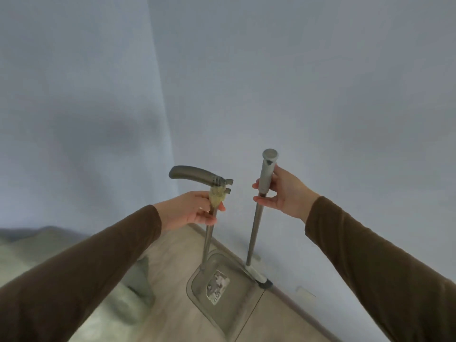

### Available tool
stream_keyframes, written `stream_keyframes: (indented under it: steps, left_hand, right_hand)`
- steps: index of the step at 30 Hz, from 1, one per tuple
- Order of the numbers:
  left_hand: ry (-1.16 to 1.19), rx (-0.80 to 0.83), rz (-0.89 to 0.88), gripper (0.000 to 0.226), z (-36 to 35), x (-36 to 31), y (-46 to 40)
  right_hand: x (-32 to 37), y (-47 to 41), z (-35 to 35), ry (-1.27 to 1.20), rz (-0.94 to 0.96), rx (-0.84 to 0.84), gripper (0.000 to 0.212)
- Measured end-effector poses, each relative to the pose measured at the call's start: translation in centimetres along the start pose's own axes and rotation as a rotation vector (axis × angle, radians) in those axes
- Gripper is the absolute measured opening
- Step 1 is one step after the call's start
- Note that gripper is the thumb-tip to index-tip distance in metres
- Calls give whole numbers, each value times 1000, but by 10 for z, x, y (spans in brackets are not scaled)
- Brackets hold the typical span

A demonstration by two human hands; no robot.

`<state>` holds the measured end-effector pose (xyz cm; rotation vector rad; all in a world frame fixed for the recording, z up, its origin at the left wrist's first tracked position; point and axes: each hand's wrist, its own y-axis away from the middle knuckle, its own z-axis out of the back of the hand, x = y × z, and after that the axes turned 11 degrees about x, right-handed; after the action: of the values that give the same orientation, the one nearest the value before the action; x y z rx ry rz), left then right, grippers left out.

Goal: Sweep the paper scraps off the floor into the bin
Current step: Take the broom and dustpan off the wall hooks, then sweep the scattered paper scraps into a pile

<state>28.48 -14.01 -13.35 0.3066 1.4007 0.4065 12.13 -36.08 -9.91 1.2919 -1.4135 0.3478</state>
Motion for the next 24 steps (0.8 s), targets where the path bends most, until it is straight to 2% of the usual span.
stream_keyframes:
  steps: [1,3,5,7,9,12,13,15,17,18,19,20,21,24]
  left_hand:
    - [-54,12,35,26,-9,11,7]
    - [207,28,34,34,-26,27,18]
    - [371,81,25,35,-40,43,28]
    - [572,174,14,68,-56,56,44]
    - [791,274,5,86,-74,66,58]
    - [829,351,-15,95,-111,75,87]
    - [836,369,-17,96,-126,74,99]
    - [832,393,-1,94,-158,73,126]
    - [772,358,34,83,-191,71,153]
    - [727,330,49,79,-206,71,167]
    - [691,280,68,81,-220,74,181]
    - [671,224,91,82,-233,77,195]
    - [653,168,123,76,-245,81,208]
    - [559,-18,246,39,-279,98,243]
  right_hand:
    - [-11,1,0,2,-42,-3,47]
    - [-31,2,-1,20,-143,11,36]
    - [-48,8,-4,63,-239,68,45]
    - [-63,18,-7,110,-301,141,60]
    - [-77,31,-10,124,-336,185,45]
    - [-99,58,-12,164,-401,242,12]
    - [-107,72,-14,181,-431,273,5]
    - [-130,101,-14,175,-428,312,14]
    - [-152,135,-17,88,-397,280,23]
    - [-167,148,-16,44,-427,260,16]
    - [-181,159,-15,44,-487,169,3]
    - [-196,172,-14,110,-511,147,9]
    - [-216,183,-13,168,-579,149,13]
    - [-260,209,-2,326,-797,201,26]
